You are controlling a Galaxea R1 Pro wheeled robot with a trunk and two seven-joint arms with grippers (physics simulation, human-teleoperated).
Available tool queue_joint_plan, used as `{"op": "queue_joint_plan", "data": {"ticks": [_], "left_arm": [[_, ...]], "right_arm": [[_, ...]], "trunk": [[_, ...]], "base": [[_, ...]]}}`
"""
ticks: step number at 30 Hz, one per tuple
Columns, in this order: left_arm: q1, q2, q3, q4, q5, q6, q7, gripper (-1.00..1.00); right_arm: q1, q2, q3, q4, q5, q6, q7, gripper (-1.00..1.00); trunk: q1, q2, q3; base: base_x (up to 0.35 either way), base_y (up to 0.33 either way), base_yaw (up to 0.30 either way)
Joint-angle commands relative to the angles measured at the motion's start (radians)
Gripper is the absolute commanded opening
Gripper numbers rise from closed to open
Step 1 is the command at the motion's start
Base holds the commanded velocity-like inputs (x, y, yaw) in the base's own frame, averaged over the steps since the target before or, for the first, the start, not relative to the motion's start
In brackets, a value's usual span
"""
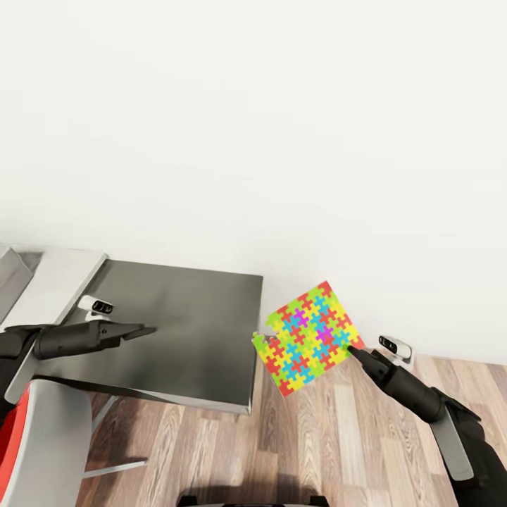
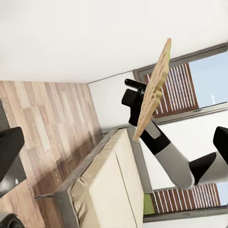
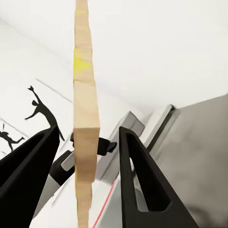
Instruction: Put all the toys in the child's room - the three board games (two on the bed and one on the table), the two jigsaw puzzles on the table, and the tennis ball on the table - inside the toy box on the table in the child's room.
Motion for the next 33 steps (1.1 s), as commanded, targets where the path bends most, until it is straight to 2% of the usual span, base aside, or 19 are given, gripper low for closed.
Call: {"op": "queue_joint_plan", "data": {"ticks": [1,4,6,8,10,13,16,20,33], "left_arm": [[0.005,0.000,0.009,-0.011,0.000,0.011,-0.004,1.00],[0.022,0.005,0.030,-0.039,0.000,0.013,-0.004,1.00],[0.037,0.030,0.050,-0.057,0.007,0.013,-0.004,1.00],[0.049,0.052,0.059,-0.063,0.029,0.013,-0.004,1.00],[0.064,0.079,0.064,-0.067,0.083,0.013,-0.004,1.00],[0.079,0.105,0.067,-0.070,0.138,0.011,-0.004,1.00],[0.087,0.124,0.068,-0.071,0.158,0.010,-0.004,1.00],[0.089,0.133,0.068,-0.071,0.166,0.010,-0.004,1.00],[0.092,0.135,0.068,-0.070,0.168,0.009,-0.004,1.00]], "right_arm": [[0.000,0.000,0.000,-0.009,-0.003,0.010,0.002,-1.00],[0.000,0.001,0.002,-0.023,-0.002,0.010,0.001,-1.00],[0.000,0.002,0.003,-0.028,-0.001,0.010,0.001,-1.00],[0.001,0.001,0.003,-0.029,-0.001,0.010,0.001,-1.00],[0.007,0.001,0.003,-0.031,-0.001,0.010,0.001,-1.00],[0.015,0.002,0.004,-0.040,-0.001,0.009,-0.001,-1.00],[0.019,0.002,0.006,-0.054,0.000,0.009,-0.004,-1.00],[0.020,0.004,0.007,-0.060,0.000,0.009,-0.006,-1.00],[0.020,0.006,0.010,-0.061,0.002,0.009,-0.018,-1.00]], "trunk": [[0.001,-0.002,0.000],[0.001,-0.002,0.005],[0.001,-0.002,0.009],[0.001,-0.002,0.012],[0.001,-0.002,0.015],[0.001,-0.002,0.020],[0.001,-0.002,0.025],[0.001,-0.002,0.032],[0.001,-0.002,0.053]], "base": [[0.000,0.000,0.081],[0.000,0.000,0.081],[0.000,0.000,0.081],[0.000,0.000,0.081],[0.000,0.000,0.081],[0.000,0.000,0.081],[0.000,0.000,0.081],[0.000,0.000,0.081],[-0.006,0.015,0.082]]}}
